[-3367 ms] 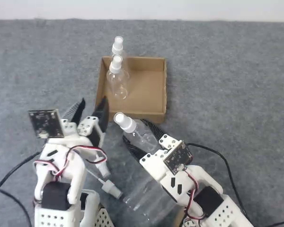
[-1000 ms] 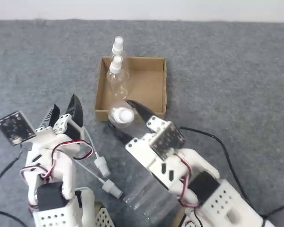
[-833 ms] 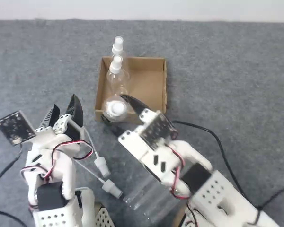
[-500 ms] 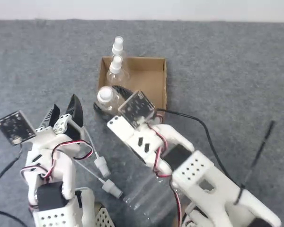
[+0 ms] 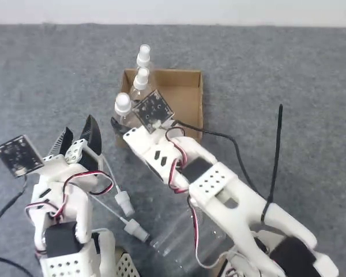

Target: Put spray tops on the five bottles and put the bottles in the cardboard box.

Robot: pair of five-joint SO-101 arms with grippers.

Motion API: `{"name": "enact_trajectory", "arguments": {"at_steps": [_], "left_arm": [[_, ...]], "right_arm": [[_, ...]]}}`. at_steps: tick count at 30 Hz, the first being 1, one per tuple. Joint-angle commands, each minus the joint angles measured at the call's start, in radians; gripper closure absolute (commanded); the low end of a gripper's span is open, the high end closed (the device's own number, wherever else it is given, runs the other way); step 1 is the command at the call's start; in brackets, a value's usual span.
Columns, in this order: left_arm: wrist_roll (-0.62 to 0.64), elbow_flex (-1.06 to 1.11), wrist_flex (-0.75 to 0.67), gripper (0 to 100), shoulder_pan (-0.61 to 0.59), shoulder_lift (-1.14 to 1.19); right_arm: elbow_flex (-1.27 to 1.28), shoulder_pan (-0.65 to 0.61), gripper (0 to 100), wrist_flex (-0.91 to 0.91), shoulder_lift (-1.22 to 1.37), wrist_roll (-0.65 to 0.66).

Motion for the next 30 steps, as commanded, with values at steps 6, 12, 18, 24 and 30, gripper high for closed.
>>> {"name": "enact_trajectory", "arguments": {"at_steps": [6, 12, 18, 24, 30], "left_arm": [[0.009, -0.048, -0.029, 80, -0.003, -0.009], [0.009, -0.048, -0.029, 80, -0.003, -0.009], [0.009, -0.048, -0.029, 80, -0.003, -0.009], [0.009, -0.048, -0.029, 80, -0.003, -0.009], [0.009, -0.048, -0.029, 80, -0.003, -0.009]], "right_arm": [[-0.094, 0.050, 99.2, -0.099, 0.047, -0.081], [-0.095, 0.051, 99.2, -0.113, 0.093, -0.087], [-0.092, 0.051, 99.2, -0.163, 0.163, -0.087], [-0.095, 0.053, 99.2, -0.166, 0.214, -0.181], [-0.095, 0.053, 99.2, -0.166, 0.237, -0.192]]}}
